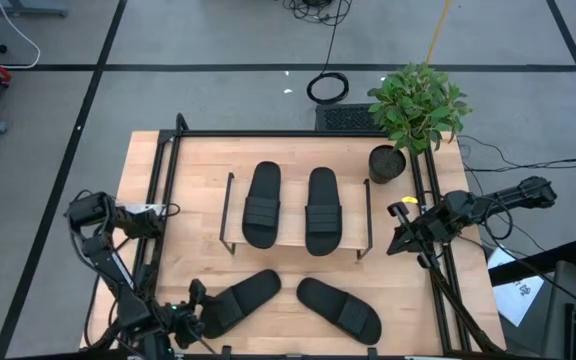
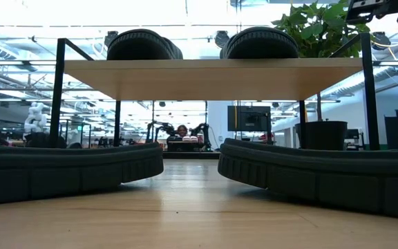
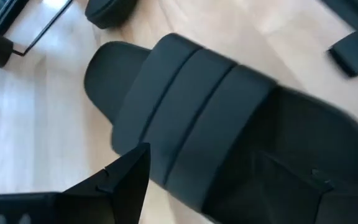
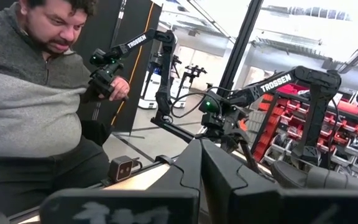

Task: Pick and place slides into the shelf
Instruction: Put the left black slipper under the shelf

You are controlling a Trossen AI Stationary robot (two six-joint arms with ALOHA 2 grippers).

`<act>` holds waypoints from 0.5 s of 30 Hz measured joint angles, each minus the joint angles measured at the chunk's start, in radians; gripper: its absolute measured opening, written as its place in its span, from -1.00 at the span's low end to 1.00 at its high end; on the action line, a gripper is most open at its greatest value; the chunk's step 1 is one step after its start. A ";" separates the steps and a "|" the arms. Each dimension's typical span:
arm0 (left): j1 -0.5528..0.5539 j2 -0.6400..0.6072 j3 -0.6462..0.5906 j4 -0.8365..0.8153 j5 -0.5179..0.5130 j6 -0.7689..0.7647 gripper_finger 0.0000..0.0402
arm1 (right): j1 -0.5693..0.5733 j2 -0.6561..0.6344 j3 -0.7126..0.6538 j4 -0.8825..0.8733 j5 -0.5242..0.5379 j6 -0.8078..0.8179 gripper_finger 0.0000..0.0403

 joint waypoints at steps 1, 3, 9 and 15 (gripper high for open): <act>0.007 0.000 0.000 -0.001 0.000 0.012 0.34 | 0.000 0.003 0.000 0.000 0.000 0.000 -1.00; 0.019 0.000 -0.006 0.001 0.000 0.038 0.34 | 0.000 0.011 0.000 0.008 0.000 0.000 -1.00; 0.054 0.000 -0.046 0.009 0.024 0.059 0.34 | 0.000 0.033 0.000 0.042 0.000 0.002 -1.00; 0.088 0.000 -0.062 0.016 0.016 0.049 0.34 | 0.000 0.050 0.000 0.046 0.000 0.000 -1.00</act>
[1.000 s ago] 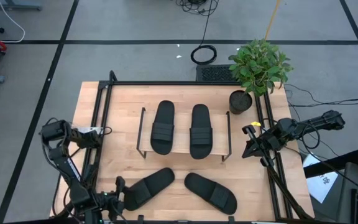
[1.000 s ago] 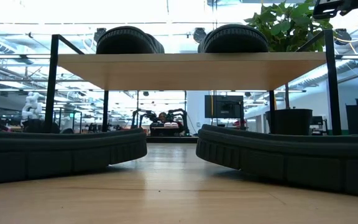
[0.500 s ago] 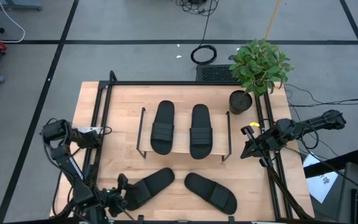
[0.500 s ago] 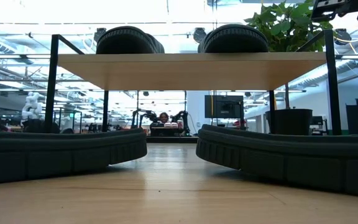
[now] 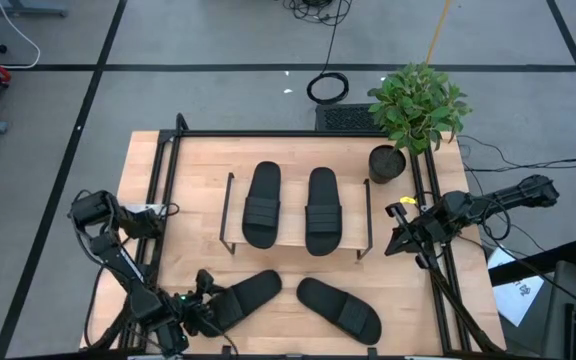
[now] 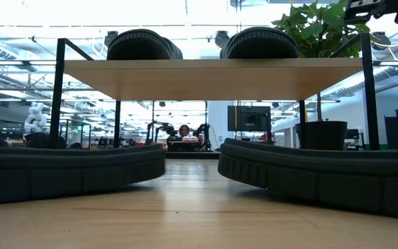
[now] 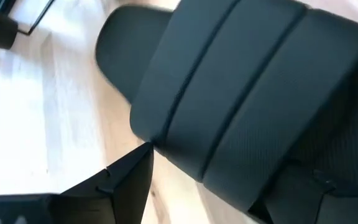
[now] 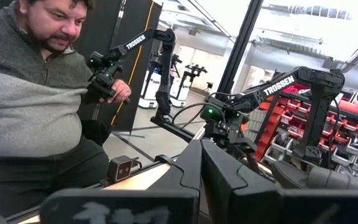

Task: Pick and place slides into the shelf
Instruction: Put the left black slipper under the shelf

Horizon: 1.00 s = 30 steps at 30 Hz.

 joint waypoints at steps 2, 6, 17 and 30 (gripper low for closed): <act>0.020 0.000 0.000 0.020 0.003 -0.005 0.34 | 0.000 0.004 0.000 0.000 0.000 0.000 -1.00; 0.061 0.000 0.000 0.062 0.054 -0.011 0.09 | 0.000 0.010 0.000 0.000 0.000 -0.005 -1.00; 0.133 -0.005 0.004 0.080 0.211 -0.044 -0.86 | 0.000 0.025 0.000 -0.003 0.000 -0.032 -1.00; 0.088 0.005 0.133 0.004 0.043 -0.096 -0.99 | 0.000 0.036 0.000 0.000 -0.003 -0.050 -1.00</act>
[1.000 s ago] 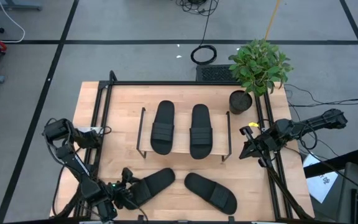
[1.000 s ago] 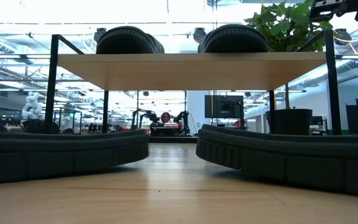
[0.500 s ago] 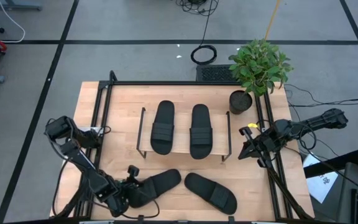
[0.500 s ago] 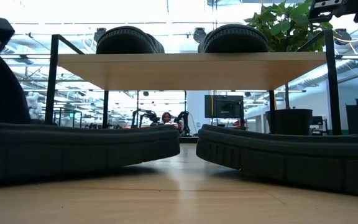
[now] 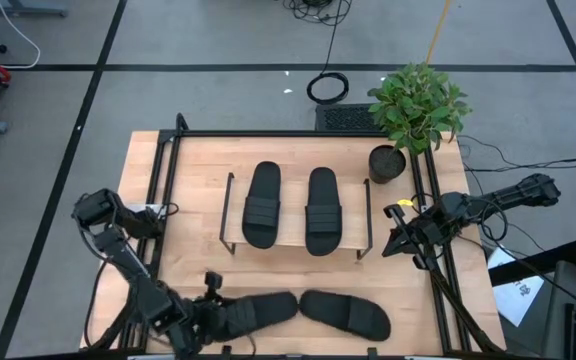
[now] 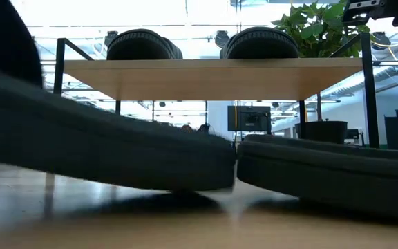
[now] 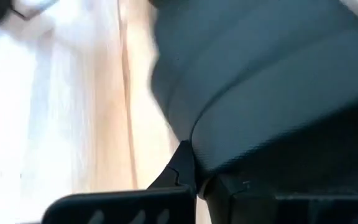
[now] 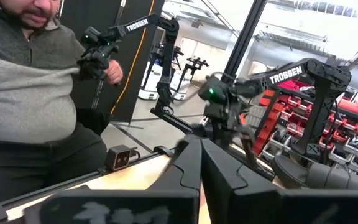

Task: Pick and place slides into the shelf
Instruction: Put the left black slipper under the shelf

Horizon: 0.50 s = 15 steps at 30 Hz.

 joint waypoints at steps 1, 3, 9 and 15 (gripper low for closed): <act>-0.008 0.000 0.026 -0.041 -0.015 -0.051 -0.99 | 0.000 0.000 0.000 0.002 0.000 0.000 -1.00; -0.022 -0.001 0.067 -0.136 -0.034 -0.155 -0.99 | 0.000 0.000 0.000 0.007 0.000 0.000 -1.00; -0.030 -0.002 0.118 -0.246 -0.137 -0.392 -1.00 | 0.000 0.000 0.000 0.008 0.000 0.000 -1.00; 0.035 0.030 0.124 -0.258 -0.129 -0.494 -1.00 | 0.000 0.000 0.000 0.008 0.000 0.000 -1.00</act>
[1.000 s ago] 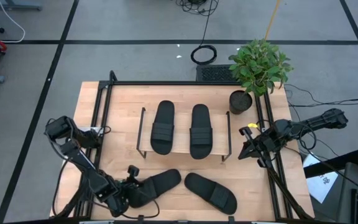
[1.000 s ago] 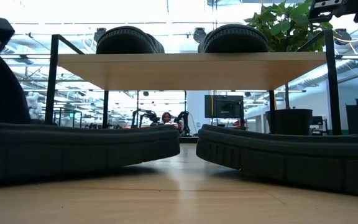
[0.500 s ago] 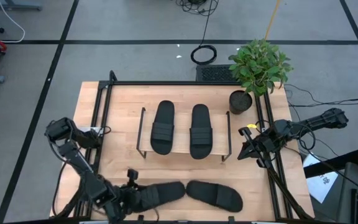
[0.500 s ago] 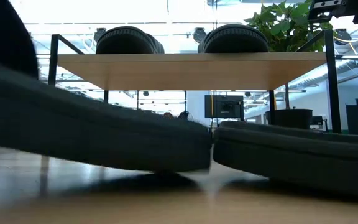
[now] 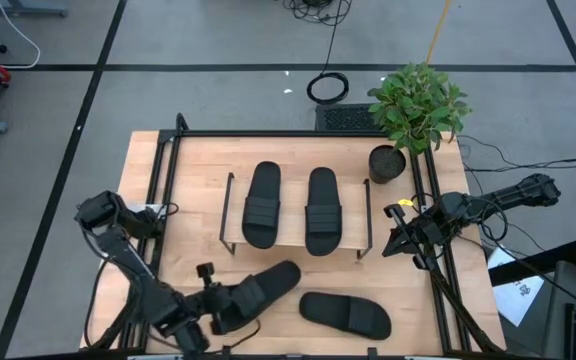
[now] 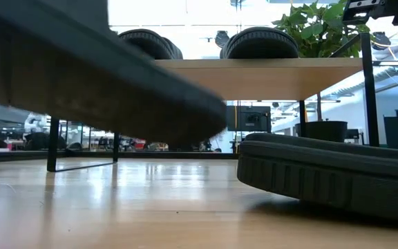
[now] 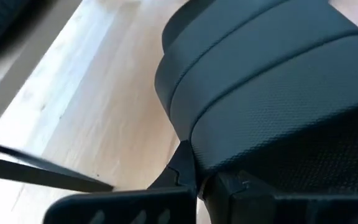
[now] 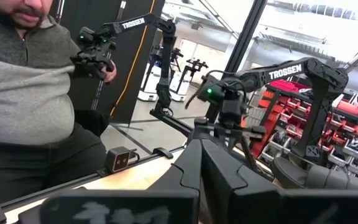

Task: Pick and place slides into the shelf
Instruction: Put the left black slipper under the shelf

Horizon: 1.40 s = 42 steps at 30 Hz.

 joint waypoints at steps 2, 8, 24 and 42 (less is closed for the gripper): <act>0.028 0.036 0.022 -0.003 0.029 -0.009 -1.00 | 0.000 0.000 0.000 0.000 0.000 0.000 -1.00; 0.101 0.188 0.163 -0.121 0.057 -0.060 -1.00 | 0.000 0.000 0.000 0.000 0.000 0.000 -1.00; 0.171 0.360 0.425 -0.638 0.060 -0.599 -1.00 | 0.000 0.000 0.000 0.040 0.000 0.023 -1.00; 0.274 0.488 0.425 -0.636 0.069 -0.646 -1.00 | 0.000 0.000 0.000 0.060 -0.001 0.038 -1.00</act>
